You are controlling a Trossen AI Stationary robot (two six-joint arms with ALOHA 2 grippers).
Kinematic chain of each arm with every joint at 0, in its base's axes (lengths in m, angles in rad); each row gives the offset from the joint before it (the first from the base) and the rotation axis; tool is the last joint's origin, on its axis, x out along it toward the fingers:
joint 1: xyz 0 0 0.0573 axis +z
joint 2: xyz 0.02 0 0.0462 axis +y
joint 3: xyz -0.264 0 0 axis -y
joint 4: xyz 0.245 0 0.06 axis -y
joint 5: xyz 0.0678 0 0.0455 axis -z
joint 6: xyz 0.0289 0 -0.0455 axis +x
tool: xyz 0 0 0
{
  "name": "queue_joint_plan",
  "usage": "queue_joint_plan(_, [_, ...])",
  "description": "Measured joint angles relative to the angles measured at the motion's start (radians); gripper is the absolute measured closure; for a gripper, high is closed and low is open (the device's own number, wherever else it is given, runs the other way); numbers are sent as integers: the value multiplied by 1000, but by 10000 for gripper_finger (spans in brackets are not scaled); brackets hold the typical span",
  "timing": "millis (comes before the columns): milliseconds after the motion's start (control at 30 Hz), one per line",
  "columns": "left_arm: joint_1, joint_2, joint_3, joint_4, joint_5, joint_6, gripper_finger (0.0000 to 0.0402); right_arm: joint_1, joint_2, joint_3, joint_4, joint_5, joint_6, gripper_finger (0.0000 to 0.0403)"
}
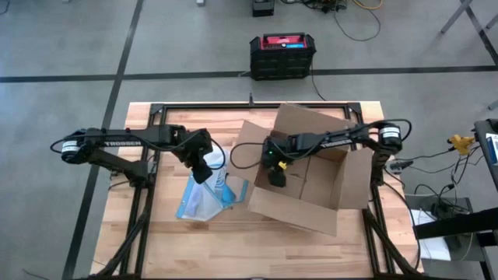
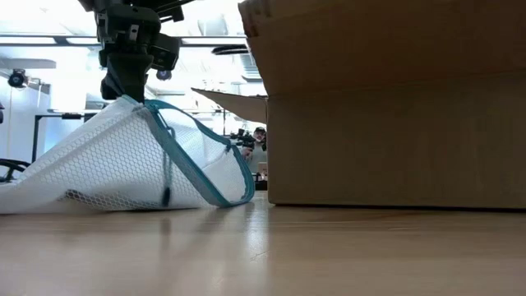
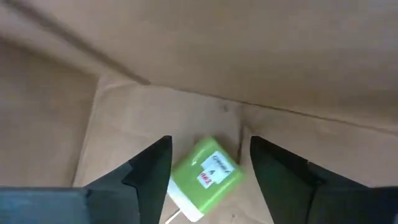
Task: Unpack boxes
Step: Put the green charger adapter into the blue zip bag
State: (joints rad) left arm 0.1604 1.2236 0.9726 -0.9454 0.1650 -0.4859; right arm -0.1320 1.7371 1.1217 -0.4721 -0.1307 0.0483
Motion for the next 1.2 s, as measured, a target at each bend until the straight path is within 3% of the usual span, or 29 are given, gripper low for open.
queue_joint_plan(100, [0, 0, 0, 2, 0, 18, 401, 19, -11, 0, -14, 81, 102, 220])
queue_joint_plan(300, [0, 0, 0, 3, 0, 58, 401, 30, -13, 1, -59, 98, 333, 222])
queue_joint_plan(533, [0, 0, 0, 3, 0, 97, 401, 46, -13, 36, -82, 112, 496, 176])
queue_joint_plan(733, [0, 0, 0, 2, 0, 143, 401, 80, -13, 38, -136, 203, 632, 135])
queue_joint_plan(967, [0, 0, 0, 3, -2, 198, 401, 81, 30, 35, -135, 206, 688, 133])
queue_joint_plan(1200, [0, 0, 0, 3, -2, 208, 401, 81, 81, 35, -134, 202, 684, 160])
